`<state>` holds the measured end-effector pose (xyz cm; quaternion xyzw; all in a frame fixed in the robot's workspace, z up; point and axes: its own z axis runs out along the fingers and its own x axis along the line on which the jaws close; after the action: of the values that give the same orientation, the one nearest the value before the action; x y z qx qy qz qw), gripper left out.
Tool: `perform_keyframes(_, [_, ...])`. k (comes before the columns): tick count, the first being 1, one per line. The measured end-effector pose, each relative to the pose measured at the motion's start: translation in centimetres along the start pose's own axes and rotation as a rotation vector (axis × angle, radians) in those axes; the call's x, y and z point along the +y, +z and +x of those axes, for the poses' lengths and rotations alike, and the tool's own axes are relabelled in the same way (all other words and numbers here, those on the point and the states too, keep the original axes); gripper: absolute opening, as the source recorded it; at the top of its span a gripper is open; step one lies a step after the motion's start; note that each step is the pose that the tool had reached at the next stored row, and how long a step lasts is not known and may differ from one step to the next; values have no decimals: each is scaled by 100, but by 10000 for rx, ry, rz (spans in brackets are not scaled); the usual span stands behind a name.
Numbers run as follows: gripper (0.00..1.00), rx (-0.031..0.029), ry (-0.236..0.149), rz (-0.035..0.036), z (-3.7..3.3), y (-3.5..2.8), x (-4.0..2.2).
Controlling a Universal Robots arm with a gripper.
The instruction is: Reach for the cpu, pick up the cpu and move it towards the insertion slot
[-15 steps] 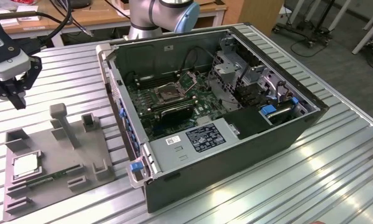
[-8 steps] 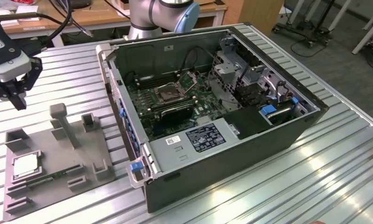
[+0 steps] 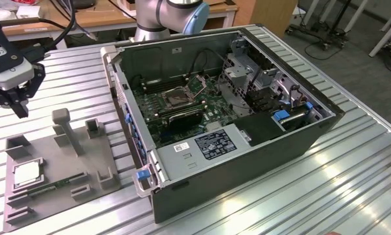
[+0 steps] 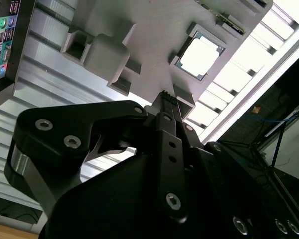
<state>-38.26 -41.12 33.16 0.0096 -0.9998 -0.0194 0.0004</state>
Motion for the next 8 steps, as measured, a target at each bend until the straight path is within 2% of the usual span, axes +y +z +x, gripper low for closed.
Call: perform_keyframes(8, [11, -7, 1, -4, 37, 32, -24])
